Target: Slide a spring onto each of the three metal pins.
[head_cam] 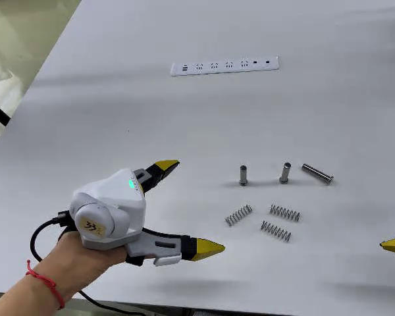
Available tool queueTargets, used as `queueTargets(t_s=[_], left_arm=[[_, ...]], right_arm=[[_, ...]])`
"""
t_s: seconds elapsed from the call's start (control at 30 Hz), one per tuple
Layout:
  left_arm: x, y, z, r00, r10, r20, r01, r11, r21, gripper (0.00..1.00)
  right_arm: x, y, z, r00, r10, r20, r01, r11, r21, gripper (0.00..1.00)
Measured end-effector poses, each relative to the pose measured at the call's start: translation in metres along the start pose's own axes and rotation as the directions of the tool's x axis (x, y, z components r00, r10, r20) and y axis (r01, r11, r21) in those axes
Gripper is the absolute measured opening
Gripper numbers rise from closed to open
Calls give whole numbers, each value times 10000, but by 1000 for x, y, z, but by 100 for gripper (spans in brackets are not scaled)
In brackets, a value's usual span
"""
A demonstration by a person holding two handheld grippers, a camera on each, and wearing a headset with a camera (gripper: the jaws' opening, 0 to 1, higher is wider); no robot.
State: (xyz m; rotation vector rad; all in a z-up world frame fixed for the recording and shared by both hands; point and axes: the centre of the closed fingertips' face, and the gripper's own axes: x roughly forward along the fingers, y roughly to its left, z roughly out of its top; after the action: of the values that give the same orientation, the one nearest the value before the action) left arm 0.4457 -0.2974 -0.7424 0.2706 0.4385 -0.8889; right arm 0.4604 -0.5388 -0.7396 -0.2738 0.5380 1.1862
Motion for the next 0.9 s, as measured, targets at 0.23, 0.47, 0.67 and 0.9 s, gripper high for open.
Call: queueTargets(t_s=[0.23,0.47,0.67,0.9], left_arm=[[1,1,0,10000,17,0,-17,10000,2,99],[0,0,0,10000,27,43,-27,10000,-62,99],[0,0,1,10000,36,84,-36,10000,-34,99],[-1,1,2,9999,74,139,-74,10000,19,99]], right_arm=[[0,-3,1,10000,9,-29,-9,10000,-8,94],[1,-11,8,10000,23,-92,-24,9999,-106,93],[5,-23,19,9998,-13,-182,9,9998,-209,87],[22,-39,30,9989,108,-455,-125,9992,-375,82]])
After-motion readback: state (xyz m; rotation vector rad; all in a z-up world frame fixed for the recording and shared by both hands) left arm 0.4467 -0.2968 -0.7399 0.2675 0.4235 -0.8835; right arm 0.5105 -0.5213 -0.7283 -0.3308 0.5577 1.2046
